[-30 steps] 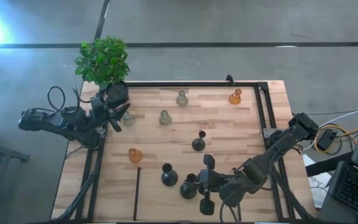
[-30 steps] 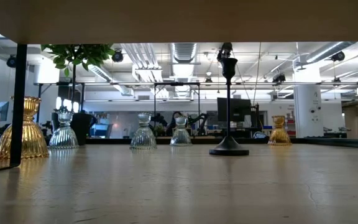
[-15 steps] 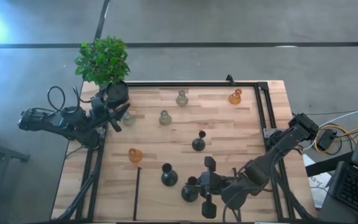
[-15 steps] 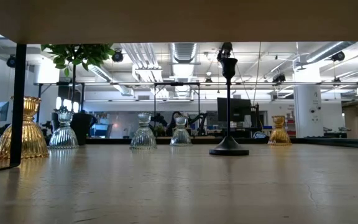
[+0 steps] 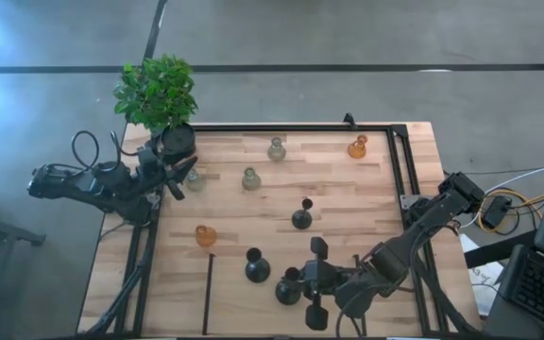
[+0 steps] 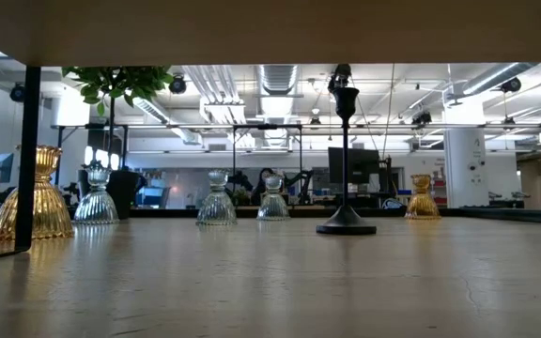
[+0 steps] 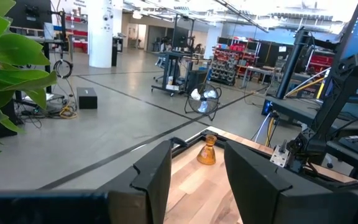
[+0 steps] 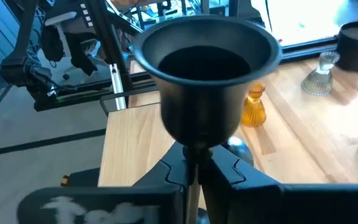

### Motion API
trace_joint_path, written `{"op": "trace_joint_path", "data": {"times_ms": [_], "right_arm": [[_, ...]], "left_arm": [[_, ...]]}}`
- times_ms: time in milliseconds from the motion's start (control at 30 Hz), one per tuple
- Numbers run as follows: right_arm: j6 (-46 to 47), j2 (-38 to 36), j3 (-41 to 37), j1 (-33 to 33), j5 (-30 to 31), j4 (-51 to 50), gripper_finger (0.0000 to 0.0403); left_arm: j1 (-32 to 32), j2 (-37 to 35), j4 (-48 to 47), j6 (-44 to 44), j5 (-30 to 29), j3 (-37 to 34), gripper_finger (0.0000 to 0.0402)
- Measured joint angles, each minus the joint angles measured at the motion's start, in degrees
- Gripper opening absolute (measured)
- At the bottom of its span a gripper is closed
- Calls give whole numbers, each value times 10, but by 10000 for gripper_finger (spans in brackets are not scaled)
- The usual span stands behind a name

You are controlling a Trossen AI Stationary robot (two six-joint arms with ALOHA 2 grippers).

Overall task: Pick & Place candle stick holders
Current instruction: Put the top black stick candle holder on the shelf

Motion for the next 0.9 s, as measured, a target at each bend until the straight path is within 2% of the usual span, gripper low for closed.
{"op": "trace_joint_path", "data": {"times_ms": [900], "right_arm": [[8,0,-2,0,-14,-30,204]], "left_arm": [[0,0,-1,0,0,0,154]]}}
